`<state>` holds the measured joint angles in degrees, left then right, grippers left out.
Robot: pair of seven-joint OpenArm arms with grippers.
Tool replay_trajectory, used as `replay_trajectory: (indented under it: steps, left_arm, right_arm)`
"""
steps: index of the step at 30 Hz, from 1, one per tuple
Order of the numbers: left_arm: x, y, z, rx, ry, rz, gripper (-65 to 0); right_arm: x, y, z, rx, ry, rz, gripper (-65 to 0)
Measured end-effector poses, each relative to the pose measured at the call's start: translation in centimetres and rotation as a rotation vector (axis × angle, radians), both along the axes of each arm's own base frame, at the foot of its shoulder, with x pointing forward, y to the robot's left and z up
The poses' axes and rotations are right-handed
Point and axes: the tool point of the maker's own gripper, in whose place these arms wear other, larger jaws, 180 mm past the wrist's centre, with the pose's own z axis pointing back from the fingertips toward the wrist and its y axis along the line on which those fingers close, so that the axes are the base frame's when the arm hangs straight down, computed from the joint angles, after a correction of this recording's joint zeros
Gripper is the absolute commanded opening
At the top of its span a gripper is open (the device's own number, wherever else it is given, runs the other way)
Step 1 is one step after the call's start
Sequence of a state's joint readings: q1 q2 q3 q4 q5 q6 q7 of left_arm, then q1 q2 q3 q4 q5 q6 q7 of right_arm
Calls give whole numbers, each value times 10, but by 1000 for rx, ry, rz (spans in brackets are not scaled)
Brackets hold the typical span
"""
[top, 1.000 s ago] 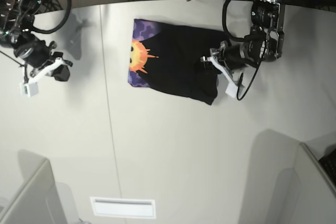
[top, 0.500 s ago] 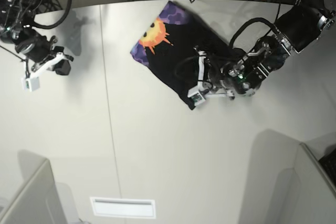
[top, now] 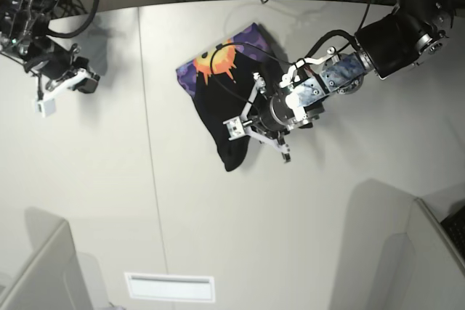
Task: Fold the T-shirt properly
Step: 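Flip the bundle over with the left gripper and lay it flat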
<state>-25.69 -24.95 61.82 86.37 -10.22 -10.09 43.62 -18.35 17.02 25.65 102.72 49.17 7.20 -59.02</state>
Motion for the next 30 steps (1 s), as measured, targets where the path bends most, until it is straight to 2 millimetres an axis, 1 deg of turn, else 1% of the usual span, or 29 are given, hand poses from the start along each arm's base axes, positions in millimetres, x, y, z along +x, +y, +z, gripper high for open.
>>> replay_trajectory:
  steps: [3,5,7,10,12,15,19,24,30]
  left_arm:
    - [8,-11,-2,76,-63,-132,-650]
    - [12,-20,-4,120,-124,-215,-650]
    - [15,-25,-6,160,-167,-284,-650]
    - [18,-31,-8,195,-212,-350,-650]
    - [18,-33,-10,184,-208,-368,-650]
    - [17,-37,-9,163,-207,-380,-650]
    - [16,-48,-9,152,-215,-390,-650]
    - [10,-63,-8,119,-212,-409,-650]
    - [9,-64,-7,114,-212,-410,-650]
  right_arm:
    - [-4,1,-2,2,12,0,-650]
    - [-4,0,-2,-2,10,0,-650]
    - [-3,0,-2,-2,7,0,-650]
    - [-9,-12,-11,-93,46,-3,-650]
    - [-12,-17,-15,-132,64,-11,-650]
    - [-17,-15,-21,-153,86,-20,-650]
    - [-17,-21,-21,-182,89,-21,-650]
    - [-15,-19,-21,-175,84,-22,-650]
    - [-15,-19,-21,-175,84,-22,-650]
